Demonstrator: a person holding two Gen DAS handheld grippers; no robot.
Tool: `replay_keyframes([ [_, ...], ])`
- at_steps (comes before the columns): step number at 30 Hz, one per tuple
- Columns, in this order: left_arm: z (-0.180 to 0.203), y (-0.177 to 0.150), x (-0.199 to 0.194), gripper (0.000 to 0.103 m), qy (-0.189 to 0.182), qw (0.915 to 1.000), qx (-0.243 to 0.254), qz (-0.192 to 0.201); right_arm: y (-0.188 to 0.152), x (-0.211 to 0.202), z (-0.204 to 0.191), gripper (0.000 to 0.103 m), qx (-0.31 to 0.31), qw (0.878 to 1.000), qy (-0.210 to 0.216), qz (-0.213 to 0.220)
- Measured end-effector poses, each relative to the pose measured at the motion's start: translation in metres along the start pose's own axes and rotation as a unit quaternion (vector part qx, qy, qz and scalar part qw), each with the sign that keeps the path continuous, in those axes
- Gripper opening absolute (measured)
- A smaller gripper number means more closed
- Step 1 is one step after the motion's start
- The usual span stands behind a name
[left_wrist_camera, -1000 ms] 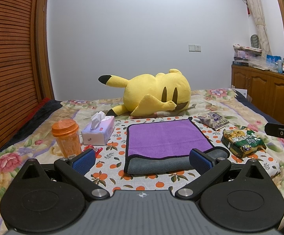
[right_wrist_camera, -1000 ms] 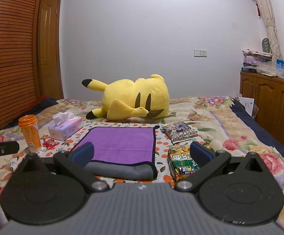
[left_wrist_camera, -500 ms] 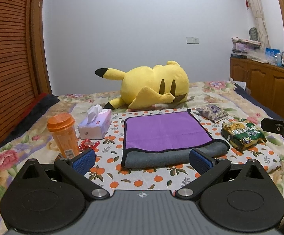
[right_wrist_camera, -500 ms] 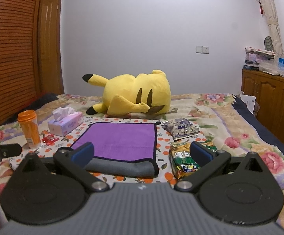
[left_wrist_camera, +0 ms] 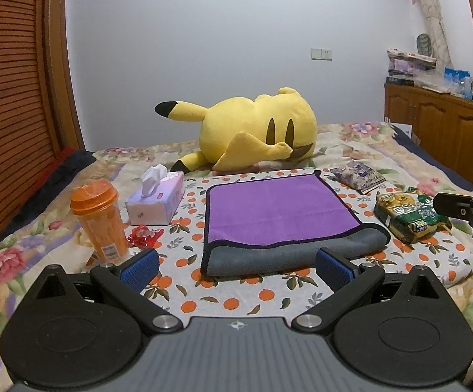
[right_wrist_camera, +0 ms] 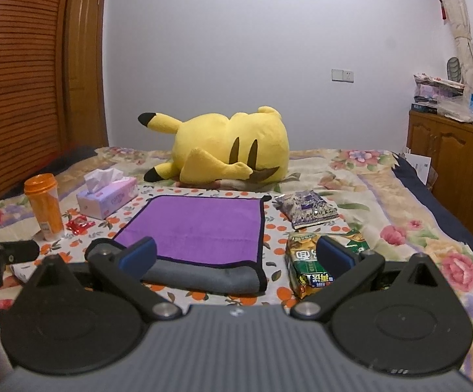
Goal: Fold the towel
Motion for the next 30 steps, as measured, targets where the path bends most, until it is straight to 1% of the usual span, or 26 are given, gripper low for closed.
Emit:
replay_keyframes([
  [15,-0.007,0.016,0.034,0.103,0.0,0.9998,0.005,-0.02,0.005,0.03,0.0,0.103,-0.007,1.0,0.007,-0.021],
  [30,-0.007,0.023,0.063,0.103,-0.005,0.9991,0.018,-0.039,0.014,0.064,0.002,0.103,-0.011,0.999,0.015,-0.044],
])
Point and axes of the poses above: each gripper's, at about its wrist camera, not at the fingertips, and x roughly the way its jaws point, z to its right, y to its top, the point moved 7 cm from there along x, roughly the way its jaws point, and after that the axes turned 10 degrees about -z, right-handed, at the moved point
